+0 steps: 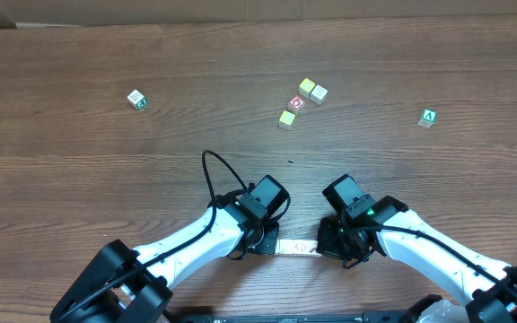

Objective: Flip 4 blocks

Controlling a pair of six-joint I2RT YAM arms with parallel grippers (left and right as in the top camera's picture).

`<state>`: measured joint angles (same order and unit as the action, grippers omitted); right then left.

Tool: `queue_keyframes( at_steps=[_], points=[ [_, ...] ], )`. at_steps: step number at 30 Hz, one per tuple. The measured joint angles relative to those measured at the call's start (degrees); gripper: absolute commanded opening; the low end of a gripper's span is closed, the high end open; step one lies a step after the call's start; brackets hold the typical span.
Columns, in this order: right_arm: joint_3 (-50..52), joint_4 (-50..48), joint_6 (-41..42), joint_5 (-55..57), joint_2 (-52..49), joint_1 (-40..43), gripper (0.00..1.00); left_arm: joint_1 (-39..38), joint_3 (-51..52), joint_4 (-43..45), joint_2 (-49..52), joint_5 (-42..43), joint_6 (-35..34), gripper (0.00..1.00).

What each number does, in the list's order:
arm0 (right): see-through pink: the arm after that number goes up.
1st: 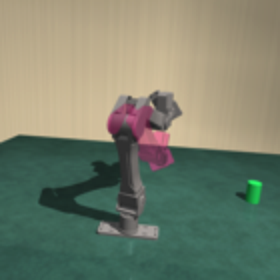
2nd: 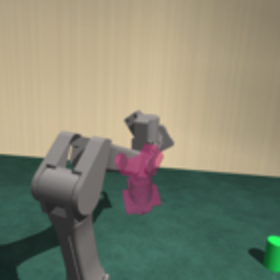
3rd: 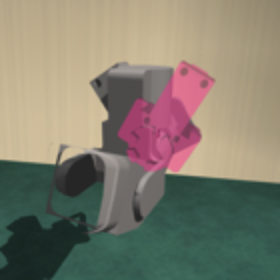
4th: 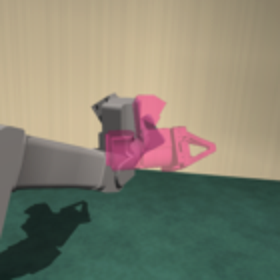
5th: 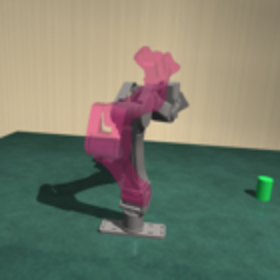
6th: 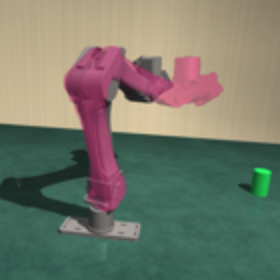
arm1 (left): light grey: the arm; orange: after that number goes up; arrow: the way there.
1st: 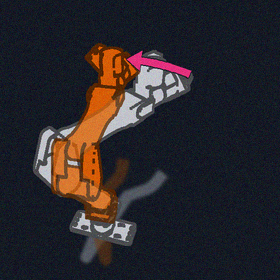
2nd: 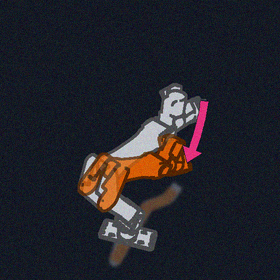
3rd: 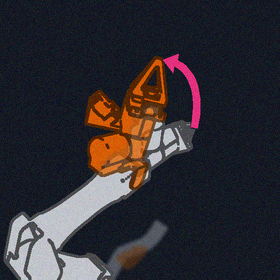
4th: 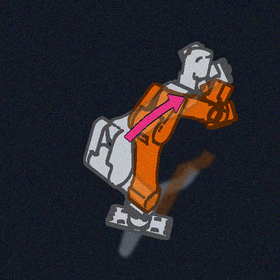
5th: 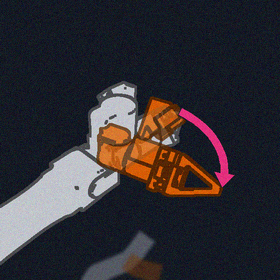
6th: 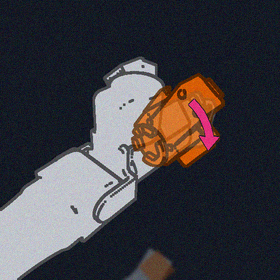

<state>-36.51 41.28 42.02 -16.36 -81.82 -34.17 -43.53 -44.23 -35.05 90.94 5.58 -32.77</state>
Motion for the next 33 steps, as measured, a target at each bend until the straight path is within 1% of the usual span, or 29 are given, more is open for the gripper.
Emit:
queue_keyframes(
  at_steps=[17, 33],
  points=[
    [0.31, 0.26, 4.87, -1.88, 0.0, 0.0, 0.04, 0.0, 0.0, 0.39, 0.0, -0.79, 0.04, 0.04],
    [0.31, 0.55, 8.66, -4.48, 0.0, 0.0, 0.04, 0.0, 0.0, 0.46, 0.13, -2.78, 3.93, 0.04]
  ],
)
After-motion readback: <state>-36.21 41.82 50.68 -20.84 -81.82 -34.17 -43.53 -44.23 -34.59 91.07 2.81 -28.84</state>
